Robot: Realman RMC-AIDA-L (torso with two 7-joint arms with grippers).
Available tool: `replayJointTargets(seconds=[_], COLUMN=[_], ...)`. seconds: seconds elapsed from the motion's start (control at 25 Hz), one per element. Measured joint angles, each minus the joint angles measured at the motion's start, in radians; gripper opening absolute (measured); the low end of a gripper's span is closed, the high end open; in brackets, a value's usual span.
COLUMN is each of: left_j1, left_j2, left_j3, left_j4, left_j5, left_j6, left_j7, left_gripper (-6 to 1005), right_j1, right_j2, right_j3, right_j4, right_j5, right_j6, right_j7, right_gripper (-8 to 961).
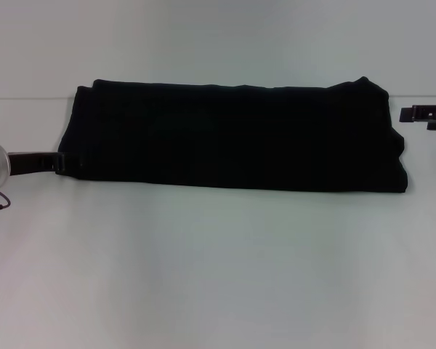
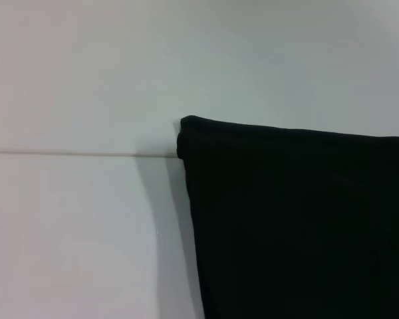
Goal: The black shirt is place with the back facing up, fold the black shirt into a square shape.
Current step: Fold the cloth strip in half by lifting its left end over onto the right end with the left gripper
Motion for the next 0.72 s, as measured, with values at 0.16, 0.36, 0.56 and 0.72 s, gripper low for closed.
replayJointTargets(seconds=[0.16, 0.36, 0.56, 0.72], left_j1=[0.000, -0.001, -0.003, -0.005], left_j2=[0.000, -0.001, -0.001, -0.001], left_j3=[0.000, 0.001, 0.001, 0.001], left_j4=[0.000, 0.001, -0.001, -0.002], left_j5=[0.002, 0.011, 0.012, 0.012], left_j6=[-0.007, -0.017, -0.027, -0.028], left_j7=[0.000, -0.003, -0.004, -0.004], left_gripper=[617, 419, 180, 35], right_j1=[-0.002, -0.002, -0.002, 0.005], right_j2=[0.000, 0.000, -0.005, -0.013], right_j3=[0.001, 0.001, -0.007, -0.044], right_j4=[0.000, 0.000, 0.002, 0.015], right_j5=[0.000, 0.000, -0.005, -0.049], right_j6=[0.000, 0.000, 0.000, -0.005], right_j7=[0.000, 0.000, 0.002, 0.029], right_gripper=[799, 786, 772, 762])
